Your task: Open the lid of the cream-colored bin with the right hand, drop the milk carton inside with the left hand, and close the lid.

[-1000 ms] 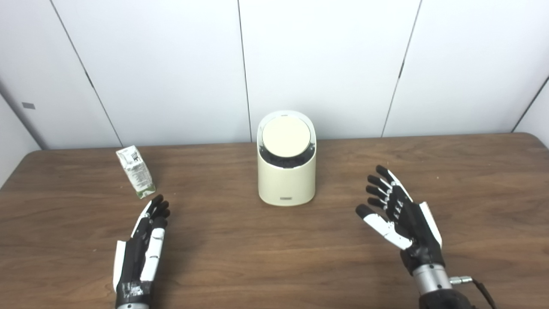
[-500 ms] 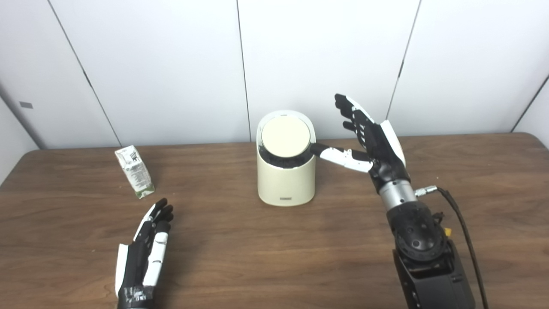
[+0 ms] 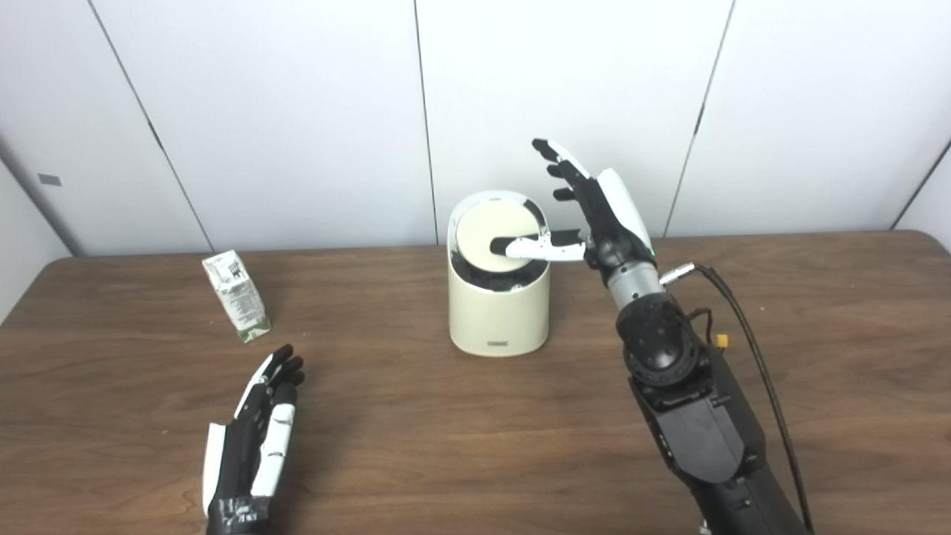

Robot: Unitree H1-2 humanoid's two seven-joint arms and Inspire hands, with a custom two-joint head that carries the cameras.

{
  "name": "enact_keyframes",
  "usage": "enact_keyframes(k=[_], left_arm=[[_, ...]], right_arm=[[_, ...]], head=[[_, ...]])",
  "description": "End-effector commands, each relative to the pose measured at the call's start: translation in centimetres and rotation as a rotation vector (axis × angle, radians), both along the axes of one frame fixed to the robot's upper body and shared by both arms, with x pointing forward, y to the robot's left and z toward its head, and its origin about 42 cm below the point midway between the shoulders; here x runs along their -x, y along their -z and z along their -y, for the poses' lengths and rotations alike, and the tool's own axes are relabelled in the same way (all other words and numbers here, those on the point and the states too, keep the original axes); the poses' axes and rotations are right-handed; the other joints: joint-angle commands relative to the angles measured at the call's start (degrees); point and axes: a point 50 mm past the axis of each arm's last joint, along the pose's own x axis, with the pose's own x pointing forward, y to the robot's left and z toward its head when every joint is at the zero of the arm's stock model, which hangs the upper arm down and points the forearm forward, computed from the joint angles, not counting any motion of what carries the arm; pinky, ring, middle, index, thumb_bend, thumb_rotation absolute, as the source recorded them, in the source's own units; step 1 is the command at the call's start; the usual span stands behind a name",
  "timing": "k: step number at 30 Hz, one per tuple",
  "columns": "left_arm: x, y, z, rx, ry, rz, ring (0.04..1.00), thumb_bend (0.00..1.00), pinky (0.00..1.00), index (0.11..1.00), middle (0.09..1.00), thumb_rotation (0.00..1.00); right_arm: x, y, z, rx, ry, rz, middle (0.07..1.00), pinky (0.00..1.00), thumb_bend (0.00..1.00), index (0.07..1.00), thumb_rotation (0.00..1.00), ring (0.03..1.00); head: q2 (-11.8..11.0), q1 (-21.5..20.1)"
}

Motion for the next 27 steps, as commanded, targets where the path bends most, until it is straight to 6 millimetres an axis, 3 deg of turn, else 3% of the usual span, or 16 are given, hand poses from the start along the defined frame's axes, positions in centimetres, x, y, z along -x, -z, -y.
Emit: enact_keyframes(k=[1,13,23,27], left_arm=[[1.3,1.5,0.6,0.029,-0.011,-0.043,0.853,0.53,0.87,0.926,0.866,0.86],[1.3,1.5,0.7,0.03,-0.014,-0.039,0.848,0.53,0.87,0.925,0.861,0.86],[1.3,1.3,0.9,0.026,-0.011,-0.036,0.842,0.53,0.87,0.923,0.855,0.87],[1.2,1.4,1.0,0.036,-0.012,-0.034,0.843,0.54,0.88,0.92,0.855,0.86]], right_arm=[[-0.7,-2.9,-0.4,0.013,-0.013,0.123,0.929,0.82,0.86,0.917,0.24,0.903],[-1.9,-2.1,-0.4,0.119,0.003,0.149,0.931,0.86,0.86,0.928,0.21,0.915],[-1.9,-2.7,-0.3,0.337,0.018,0.235,0.935,0.92,0.87,0.93,0.18,0.957],[-2.2,-3.0,-0.5,0.433,0.027,0.284,0.925,0.9,0.92,0.92,0.15,0.952]], head=[[0.05,-0.07],[0.59,0.16],[1.19,0.29],[1.36,0.39]])
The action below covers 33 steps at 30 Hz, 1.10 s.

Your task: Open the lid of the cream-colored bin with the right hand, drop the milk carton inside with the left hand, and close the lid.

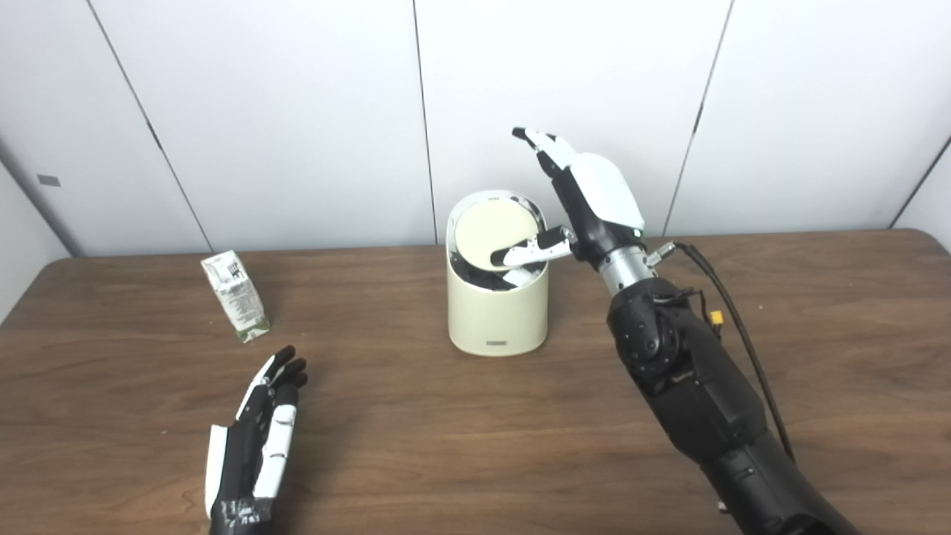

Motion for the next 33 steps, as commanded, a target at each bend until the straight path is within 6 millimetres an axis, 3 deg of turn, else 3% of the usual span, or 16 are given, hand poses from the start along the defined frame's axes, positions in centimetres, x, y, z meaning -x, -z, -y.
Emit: enact_keyframes(k=[1,6,12,14,16,19,20,26,33], left_arm=[[1.1,1.3,0.7,0.026,-0.009,-0.034,0.845,0.54,0.87,0.92,0.856,0.85],[0.9,1.3,0.9,0.027,-0.01,-0.035,0.851,0.54,0.88,0.921,0.858,0.85],[0.8,1.4,1.0,0.015,-0.015,-0.039,0.847,0.54,0.88,0.919,0.856,0.86],[0.9,1.4,1.0,0.018,-0.013,-0.037,0.844,0.55,0.87,0.919,0.854,0.86],[0.9,1.4,0.9,0.016,-0.012,-0.034,0.845,0.54,0.86,0.918,0.852,0.86],[0.9,1.4,0.9,0.018,-0.013,-0.033,0.845,0.53,0.87,0.916,0.851,0.86],[0.9,1.4,0.9,0.016,-0.014,-0.034,0.842,0.53,0.86,0.915,0.85,0.86],[0.9,1.3,0.9,0.013,-0.014,-0.037,0.844,0.53,0.88,0.915,0.85,0.87],[0.7,1.4,0.8,0.011,-0.014,-0.042,0.844,0.53,0.88,0.917,0.852,0.86]], right_arm=[[-0.8,-2.2,0.0,0.078,0.011,0.094,0.925,0.9,0.94,0.92,0.14,0.951],[-1.2,-2.9,-0.3,0.165,0.0,0.123,0.936,0.87,0.98,0.928,0.09,0.954],[-1.5,-2.3,0.0,0.008,-0.008,0.057,0.896,0.86,0.95,0.906,0.14,0.917],[-1.4,-2.1,0.3,-0.139,-0.016,-0.003,0.895,0.84,0.87,0.902,0.19,0.905],[-1.1,-2.2,0.5,-0.355,-0.02,-0.112,0.893,0.8,0.74,0.898,0.31,0.882],[-0.3,-2.6,0.9,-0.579,-0.029,-0.262,0.884,0.75,0.63,0.905,0.54,0.854],[0.0,-2.7,1.1,-0.652,-0.047,-0.299,0.884,0.73,0.61,0.905,0.56,0.847],[1.6,-2.5,2.2,-1.006,-0.182,-0.42,0.908,0.86,0.48,0.94,0.49,0.915],[4.6,-0.6,4.3,-1.059,-0.214,-0.428,0.922,0.88,0.41,0.875,0.56,0.928]], head=[[0.09,-0.03],[0.05,0.21],[-0.07,0.34],[-0.04,0.29],[-0.06,0.15],[0.01,0.1],[0.04,0.03],[0.04,-0.03],[0.1,-0.18]])
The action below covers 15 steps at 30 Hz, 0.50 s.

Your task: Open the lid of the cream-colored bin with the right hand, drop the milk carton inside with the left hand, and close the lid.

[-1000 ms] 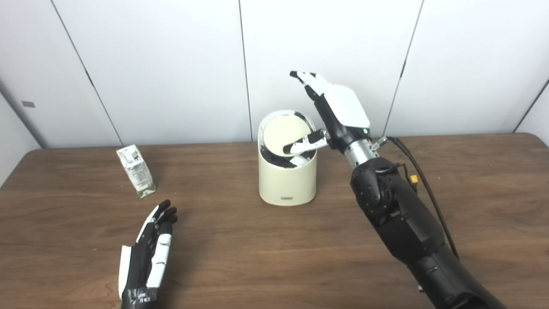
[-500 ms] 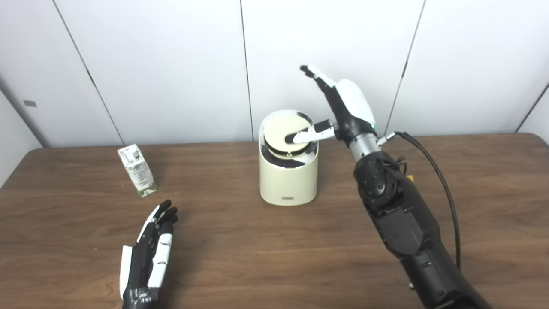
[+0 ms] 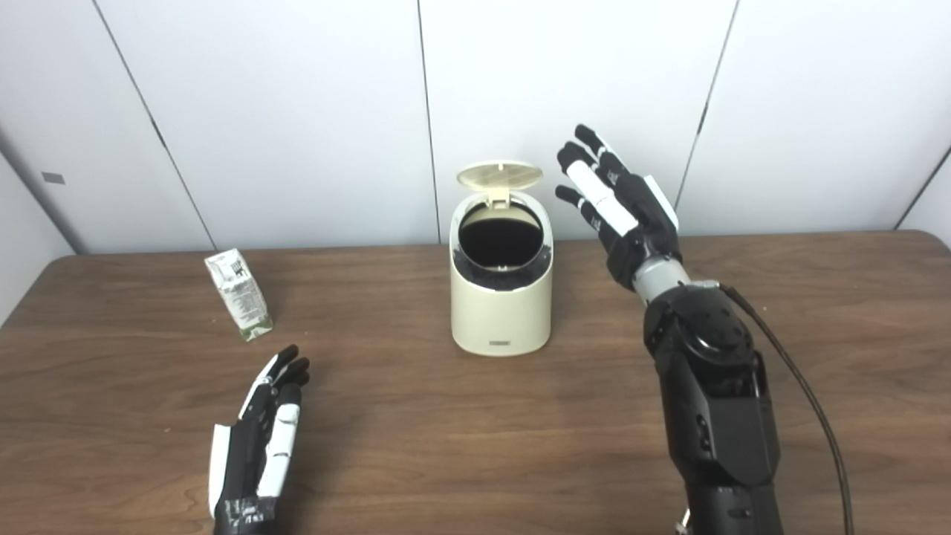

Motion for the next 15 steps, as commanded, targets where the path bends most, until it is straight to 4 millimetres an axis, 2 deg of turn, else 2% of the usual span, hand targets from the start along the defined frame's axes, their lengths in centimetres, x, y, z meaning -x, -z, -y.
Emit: enact_keyframes(k=[1,3,7,9,15], left_arm=[[0.7,1.5,0.5,0.009,-0.008,-0.045,0.845,0.53,0.88,0.918,0.853,0.86],[0.7,1.5,0.4,0.012,-0.006,-0.045,0.845,0.54,0.88,0.918,0.854,0.86],[0.6,1.5,0.3,0.02,-0.003,-0.043,0.852,0.54,0.89,0.919,0.856,0.85],[0.7,1.5,0.2,0.015,-0.003,-0.042,0.852,0.54,0.9,0.919,0.855,0.85],[0.6,1.5,0.0,0.01,-0.006,-0.04,0.846,0.54,0.88,0.916,0.85,0.85]], right_arm=[[1.0,-1.1,1.0,0.023,-0.002,0.057,0.921,0.88,0.42,0.887,0.6,0.929],[2.3,-0.3,1.7,0.049,0.0,0.054,0.93,0.88,0.43,0.915,0.64,0.935],[4.5,1.2,2.7,0.076,0.029,0.032,0.916,0.85,0.44,0.928,0.52,0.9],[5.3,2.0,3.1,0.069,0.043,0.014,0.916,0.85,0.46,0.915,0.51,0.906],[8.2,4.3,4.1,0.103,0.084,-0.031,0.944,0.9,0.44,0.929,0.56,0.94]], head=[[0.04,0.0],[0.19,-0.07],[0.3,-0.14],[0.38,-0.13],[0.54,0.03]])
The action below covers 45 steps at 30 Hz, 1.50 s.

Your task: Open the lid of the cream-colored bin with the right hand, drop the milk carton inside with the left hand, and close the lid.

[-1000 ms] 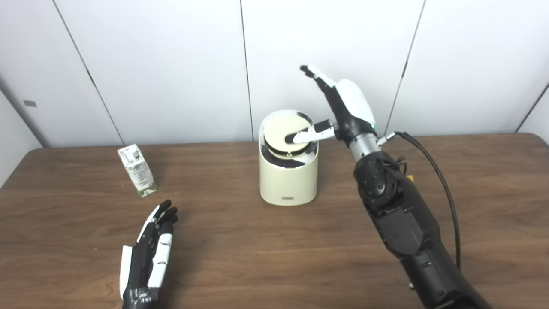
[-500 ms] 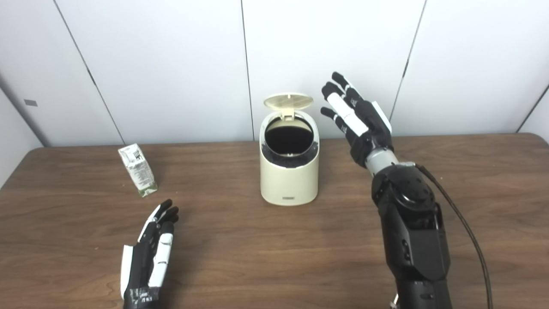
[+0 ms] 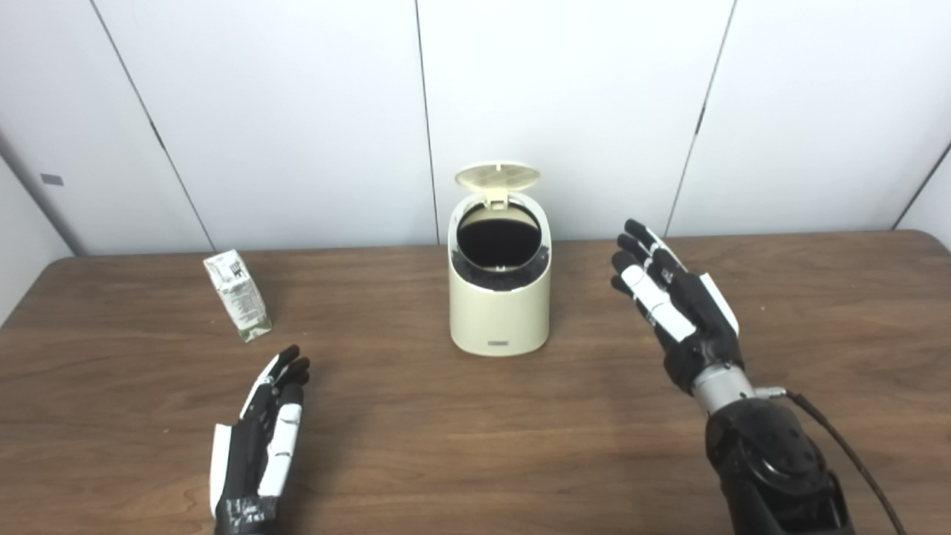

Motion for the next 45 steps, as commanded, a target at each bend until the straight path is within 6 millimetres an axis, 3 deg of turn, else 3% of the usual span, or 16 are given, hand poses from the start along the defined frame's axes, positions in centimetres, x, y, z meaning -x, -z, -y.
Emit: enact_keyframes(k=[1,7,9,11,16,19,23,27,29,34,37,43,45], left_arm=[[0.7,1.4,0.0,0.016,-0.007,-0.038,0.844,0.54,0.88,0.917,0.851,0.85],[0.6,1.2,-0.2,0.043,-0.01,-0.033,0.851,0.53,0.88,0.923,0.862,0.81],[0.6,1.0,-0.4,0.045,-0.016,-0.032,0.847,0.52,0.87,0.92,0.858,0.79],[0.7,0.7,-0.6,0.066,-0.024,-0.034,0.849,0.54,0.85,0.923,0.861,0.63],[0.9,-0.9,-1.0,0.02,-0.068,-0.006,0.818,0.59,0.71,0.923,0.863,0.4],[0.6,-2.4,-1.2,-0.042,-0.117,0.024,0.808,0.62,0.75,0.9,0.841,0.36],[-0.1,-4.1,-1.4,-0.095,-0.17,0.062,0.795,0.67,0.77,0.887,0.824,0.27],[-0.9,-5.9,-2.4,-0.128,-0.205,0.111,0.805,0.8,0.78,0.894,0.841,0.12],[-1.5,-6.8,-3.2,-0.141,-0.222,0.139,0.815,0.87,0.79,0.901,0.852,0.07],[-2.9,-8.6,-4.7,-0.177,-0.277,0.178,0.818,0.93,0.74,0.895,0.856,0.04],[-4.0,-9.8,-5.5,-0.196,-0.304,0.196,0.808,0.94,0.76,0.884,0.846,0.04],[-6.4,-11.9,-7.3,-0.288,-0.346,0.21,0.807,0.93,0.74,0.878,0.846,0.04],[-7.4,-12.5,-8.0,-0.327,-0.339,0.211,0.826,0.92,0.75,0.888,0.863,0.03]], right_arm=[[0.6,-1.1,0.4,0.027,0.019,0.06,0.941,0.91,0.43,0.928,0.58,0.94],[2.4,1.4,1.0,0.102,0.072,0.068,0.95,0.93,0.39,0.923,0.75,0.95],[2.9,2.2,1.1,0.109,0.087,0.072,0.953,0.94,0.39,0.921,0.77,0.95],[3.3,2.7,1.3,0.113,0.098,0.071,0.96,0.95,0.4,0.924,0.78,0.951],[3.9,4.0,2.3,0.136,0.124,0.077,0.969,0.99,0.42,0.935,0.79,0.972],[4.2,4.8,3.4,0.164,0.156,0.097,0.96,1.0,0.43,0.937,0.81,0.968],[4.4,4.8,4.4,0.154,0.174,0.124,0.953,0.99,0.44,0.943,0.75,0.959],[4.8,3.8,4.8,0.141,0.129,0.129,0.943,0.96,0.43,0.945,0.72,0.958],[4.9,3.0,4.9,0.133,0.107,0.13,0.917,0.87,0.45,0.924,0.69,0.919],[5.0,2.3,5.1,0.124,0.109,0.128,0.858,0.71,0.49,0.87,0.63,0.835],[4.8,2.2,5.2,0.165,0.14,0.132,0.786,0.57,0.62,0.799,0.67,0.744],[4.6,2.5,5.4,0.179,0.144,0.133,0.744,0.52,0.68,0.759,0.66,0.704],[4.6,2.6,5.6,0.246,0.146,0.155,0.742,0.52,0.65,0.771,0.68,0.704]], head=[[0.04,-0.07],[0.34,0.77],[0.42,1.18],[0.5,1.54],[0.24,6.97],[-0.42,14.01],[-1.0,18.93],[-1.88,22.72],[-2.1,24.06],[-2.58,26.72],[-3.03,28.26],[-3.07,29.73],[-2.99,29.93]])
